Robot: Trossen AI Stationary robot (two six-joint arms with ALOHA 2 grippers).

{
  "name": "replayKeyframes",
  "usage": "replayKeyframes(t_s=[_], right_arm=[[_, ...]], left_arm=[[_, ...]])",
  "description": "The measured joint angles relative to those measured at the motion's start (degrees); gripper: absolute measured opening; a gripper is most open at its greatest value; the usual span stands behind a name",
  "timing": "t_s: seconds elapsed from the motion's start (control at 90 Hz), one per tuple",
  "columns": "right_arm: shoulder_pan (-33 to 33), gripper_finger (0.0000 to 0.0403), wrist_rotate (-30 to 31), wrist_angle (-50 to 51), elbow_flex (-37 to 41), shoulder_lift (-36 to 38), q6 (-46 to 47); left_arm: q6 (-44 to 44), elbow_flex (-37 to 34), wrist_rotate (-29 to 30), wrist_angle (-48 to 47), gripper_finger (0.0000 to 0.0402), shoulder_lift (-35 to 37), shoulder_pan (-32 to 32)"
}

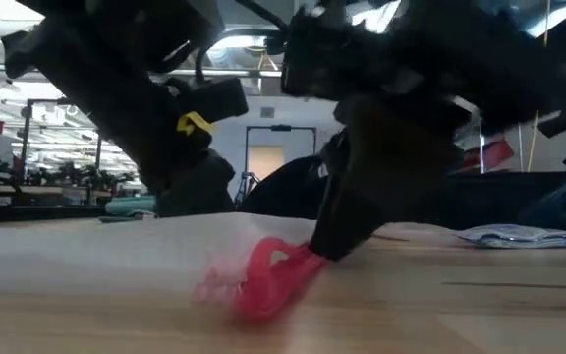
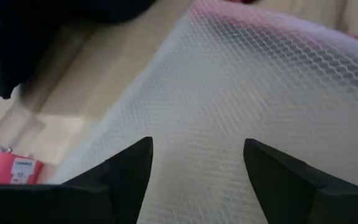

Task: Unpack backpack
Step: Remove the black pen from the transparent zip bag

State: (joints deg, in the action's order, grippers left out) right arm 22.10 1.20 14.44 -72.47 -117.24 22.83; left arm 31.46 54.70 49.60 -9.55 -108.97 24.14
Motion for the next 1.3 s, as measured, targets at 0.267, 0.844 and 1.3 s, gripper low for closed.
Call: replayKeyframes(t_s=[0.267,0.844,1.3], right_arm=[[-2.4,0.0165,1.9,0.4,0.0,-0.1,3.9],[-3.3,0.0165,5.2,-1.4,0.2,-0.3,3.3],[-5.3,0.0165,12.4,-5.2,0.3,-0.5,-0.3]], left_arm=[[0.1,0.0,-0.1,0.4,0.0239,0.0,0.0],[0.1,0.0,0.7,-0.3,0.0239,0.0,-0.3],[0.2,0.0,0.7,-0.3,0.0239,0.0,-0.2]])
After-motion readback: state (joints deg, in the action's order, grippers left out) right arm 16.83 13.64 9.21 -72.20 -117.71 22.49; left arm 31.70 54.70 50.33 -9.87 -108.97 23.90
